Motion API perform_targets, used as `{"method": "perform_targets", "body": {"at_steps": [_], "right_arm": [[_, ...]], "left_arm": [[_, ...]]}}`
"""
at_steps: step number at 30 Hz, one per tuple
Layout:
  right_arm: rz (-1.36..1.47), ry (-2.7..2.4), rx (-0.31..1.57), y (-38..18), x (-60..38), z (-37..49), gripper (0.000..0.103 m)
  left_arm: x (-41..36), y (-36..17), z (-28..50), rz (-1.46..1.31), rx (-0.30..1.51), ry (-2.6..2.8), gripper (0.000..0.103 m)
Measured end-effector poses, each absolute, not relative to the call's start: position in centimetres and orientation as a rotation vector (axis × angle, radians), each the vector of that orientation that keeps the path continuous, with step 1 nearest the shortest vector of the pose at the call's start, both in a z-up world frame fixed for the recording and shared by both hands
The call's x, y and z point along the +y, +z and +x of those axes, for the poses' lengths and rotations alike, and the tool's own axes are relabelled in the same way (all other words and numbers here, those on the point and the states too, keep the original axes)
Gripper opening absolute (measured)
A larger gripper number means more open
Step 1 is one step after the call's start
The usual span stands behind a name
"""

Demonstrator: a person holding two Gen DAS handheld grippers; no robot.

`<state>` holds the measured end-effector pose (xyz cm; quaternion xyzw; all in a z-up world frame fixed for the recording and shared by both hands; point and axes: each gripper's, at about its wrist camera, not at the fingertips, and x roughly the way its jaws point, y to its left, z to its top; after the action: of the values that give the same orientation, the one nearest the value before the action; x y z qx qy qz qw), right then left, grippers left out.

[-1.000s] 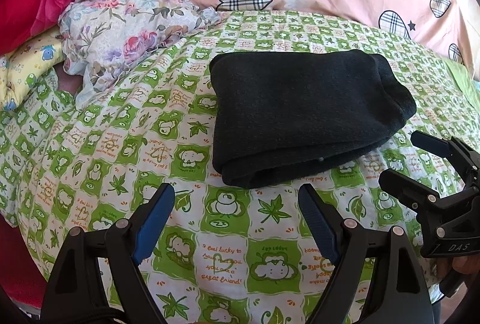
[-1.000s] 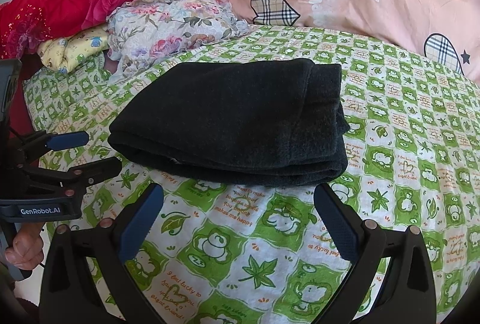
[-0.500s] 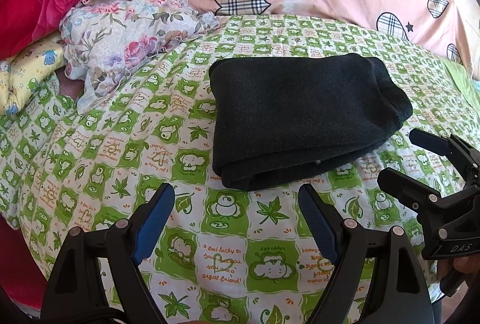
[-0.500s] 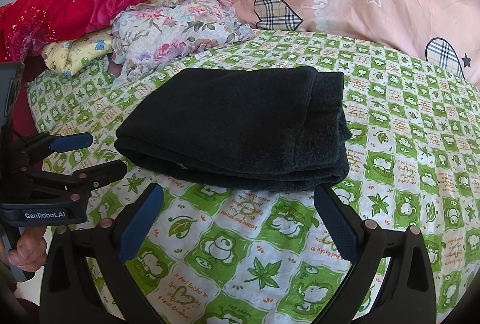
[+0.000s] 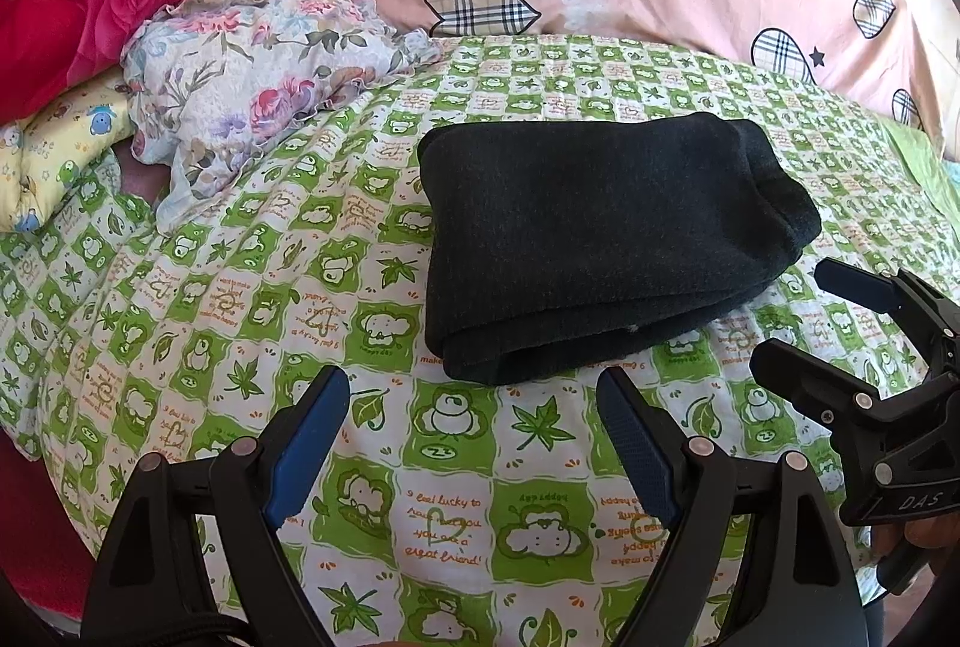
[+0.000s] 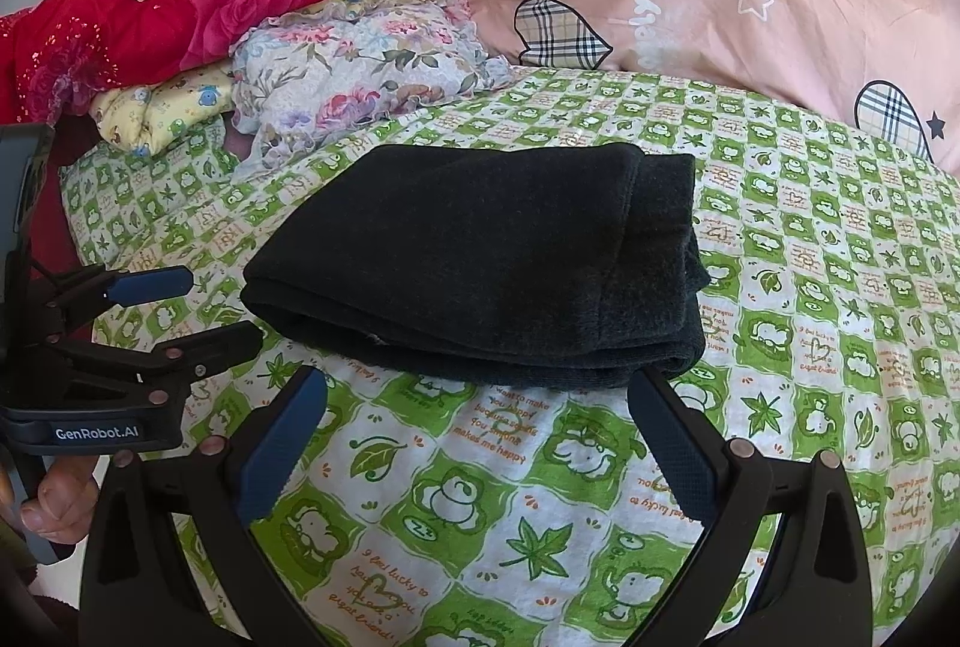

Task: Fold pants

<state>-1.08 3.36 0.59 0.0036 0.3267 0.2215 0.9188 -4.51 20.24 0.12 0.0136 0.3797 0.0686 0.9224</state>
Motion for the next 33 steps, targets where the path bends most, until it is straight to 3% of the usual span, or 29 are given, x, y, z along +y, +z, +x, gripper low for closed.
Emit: {"method": "perform_targets", "body": {"at_steps": [33], "right_arm": [[0.012, 0.451, 0.663, 1.14, 3.36, -1.26, 0.101]], "left_arm": [[20.17, 0.38, -4.47, 0.031, 0.777, 0.140, 0.085]]}}
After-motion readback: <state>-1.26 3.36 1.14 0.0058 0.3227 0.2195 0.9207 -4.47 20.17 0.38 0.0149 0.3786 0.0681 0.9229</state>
